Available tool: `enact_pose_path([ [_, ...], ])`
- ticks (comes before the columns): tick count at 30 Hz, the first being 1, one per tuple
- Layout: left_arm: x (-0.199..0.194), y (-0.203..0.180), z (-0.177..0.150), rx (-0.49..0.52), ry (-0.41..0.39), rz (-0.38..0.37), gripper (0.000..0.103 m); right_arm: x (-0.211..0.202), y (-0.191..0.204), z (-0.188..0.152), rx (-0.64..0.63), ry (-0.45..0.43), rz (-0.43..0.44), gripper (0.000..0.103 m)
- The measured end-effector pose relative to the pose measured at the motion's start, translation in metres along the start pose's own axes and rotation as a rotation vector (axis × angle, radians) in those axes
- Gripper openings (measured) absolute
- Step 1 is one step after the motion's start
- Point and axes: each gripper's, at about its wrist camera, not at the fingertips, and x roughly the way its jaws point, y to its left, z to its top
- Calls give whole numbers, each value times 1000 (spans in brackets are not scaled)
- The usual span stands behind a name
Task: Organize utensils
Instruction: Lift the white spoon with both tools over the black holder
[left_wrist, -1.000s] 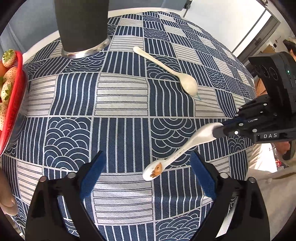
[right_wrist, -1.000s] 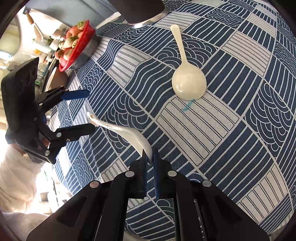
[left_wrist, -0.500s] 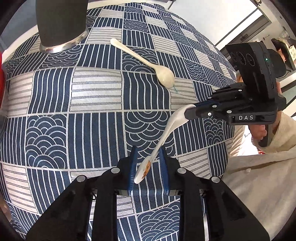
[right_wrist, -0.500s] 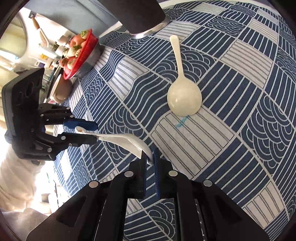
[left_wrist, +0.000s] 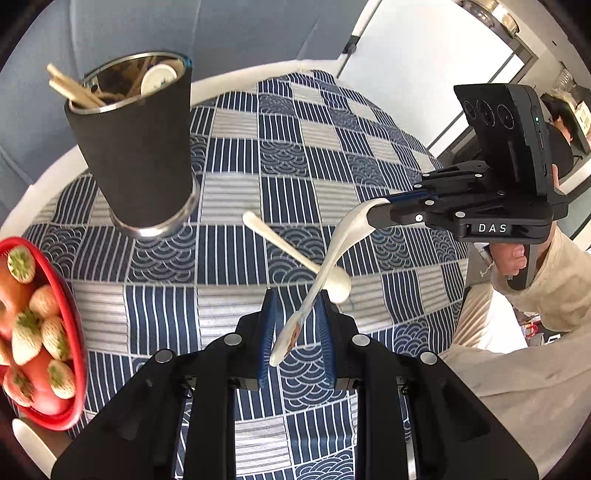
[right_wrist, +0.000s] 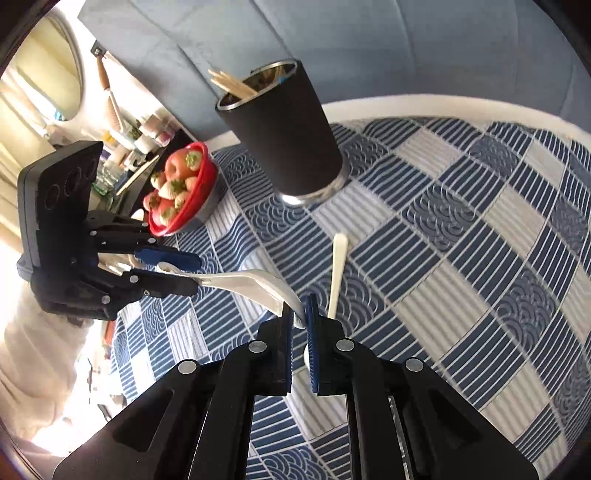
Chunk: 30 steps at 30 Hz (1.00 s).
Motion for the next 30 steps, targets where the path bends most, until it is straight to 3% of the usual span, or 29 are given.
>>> enact_pose_path([
  [10, -37, 4, 73, -20, -129, 59, 22, -60, -1, 102, -149, -124, -78, 7],
  [18, -46, 14, 127, 43, -172, 110, 21, -93, 21, 169, -278, -237, -194, 7],
  [24, -50, 37, 149, 57, -195, 112, 22, -98, 42, 201, -345, -294, -266, 7],
  [30, -38, 59, 147, 59, -174, 107, 24, -82, 68, 214, -387, -307, -289, 7],
])
